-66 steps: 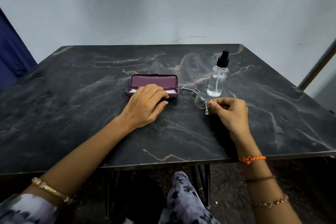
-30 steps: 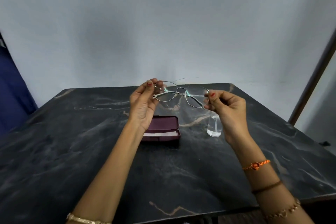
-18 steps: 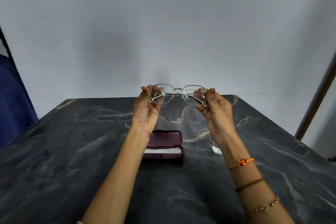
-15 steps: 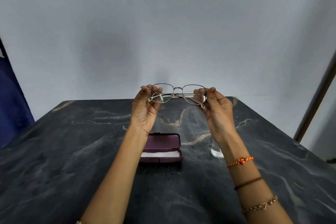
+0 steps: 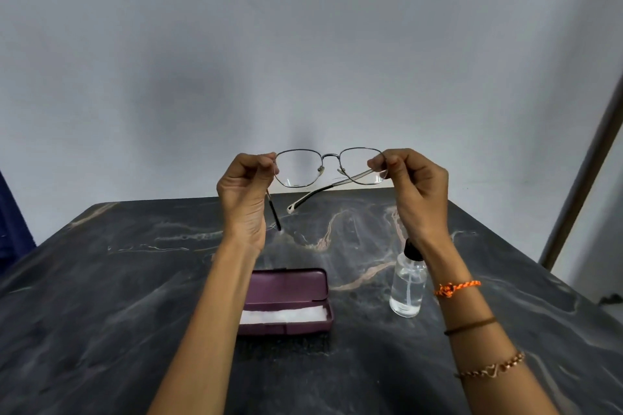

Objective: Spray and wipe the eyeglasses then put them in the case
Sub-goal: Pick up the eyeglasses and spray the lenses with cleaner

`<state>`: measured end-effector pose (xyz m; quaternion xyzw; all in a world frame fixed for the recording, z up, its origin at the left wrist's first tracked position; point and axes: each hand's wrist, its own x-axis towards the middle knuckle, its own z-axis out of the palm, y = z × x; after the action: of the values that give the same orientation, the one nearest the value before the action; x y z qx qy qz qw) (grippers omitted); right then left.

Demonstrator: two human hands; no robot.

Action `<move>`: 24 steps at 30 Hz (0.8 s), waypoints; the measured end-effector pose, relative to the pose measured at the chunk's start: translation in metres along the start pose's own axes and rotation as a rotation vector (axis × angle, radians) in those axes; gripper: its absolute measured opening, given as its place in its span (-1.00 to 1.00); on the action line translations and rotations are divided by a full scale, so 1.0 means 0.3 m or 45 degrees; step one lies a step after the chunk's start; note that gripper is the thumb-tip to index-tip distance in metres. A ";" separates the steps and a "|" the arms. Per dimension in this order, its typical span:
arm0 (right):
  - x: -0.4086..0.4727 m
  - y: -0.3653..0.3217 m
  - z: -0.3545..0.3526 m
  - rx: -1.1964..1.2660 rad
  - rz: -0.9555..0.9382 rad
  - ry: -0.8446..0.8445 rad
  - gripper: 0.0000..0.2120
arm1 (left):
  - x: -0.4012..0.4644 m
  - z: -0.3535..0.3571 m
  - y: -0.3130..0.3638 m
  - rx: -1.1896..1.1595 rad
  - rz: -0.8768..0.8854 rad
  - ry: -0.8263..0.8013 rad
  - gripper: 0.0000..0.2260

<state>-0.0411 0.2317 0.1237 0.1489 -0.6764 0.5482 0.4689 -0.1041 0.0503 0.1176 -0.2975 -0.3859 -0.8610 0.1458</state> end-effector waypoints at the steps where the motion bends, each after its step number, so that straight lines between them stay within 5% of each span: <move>1: -0.005 0.007 0.001 -0.018 -0.001 0.018 -0.73 | 0.002 -0.004 -0.003 0.030 0.006 -0.019 -0.73; 8: -0.042 0.054 0.016 -0.252 -0.040 0.174 -0.78 | 0.011 -0.027 -0.008 0.231 0.050 -0.118 -0.77; 12: -0.027 0.050 -0.002 -0.579 -0.268 0.271 -0.86 | 0.008 -0.024 -0.008 0.324 0.041 -0.178 -0.95; 19: -0.011 0.028 -0.034 -1.240 -0.623 0.220 -0.93 | 0.015 -0.070 0.008 0.721 0.254 -0.252 -0.72; 24: -0.010 0.018 -0.064 -1.240 -0.456 0.103 -0.92 | -0.008 -0.064 -0.011 1.049 0.501 -0.221 -0.77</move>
<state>-0.0345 0.2496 0.1172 0.0056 -0.7983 0.0864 0.5960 -0.1115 0.0381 0.1042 -0.3532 -0.6428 -0.5638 0.3797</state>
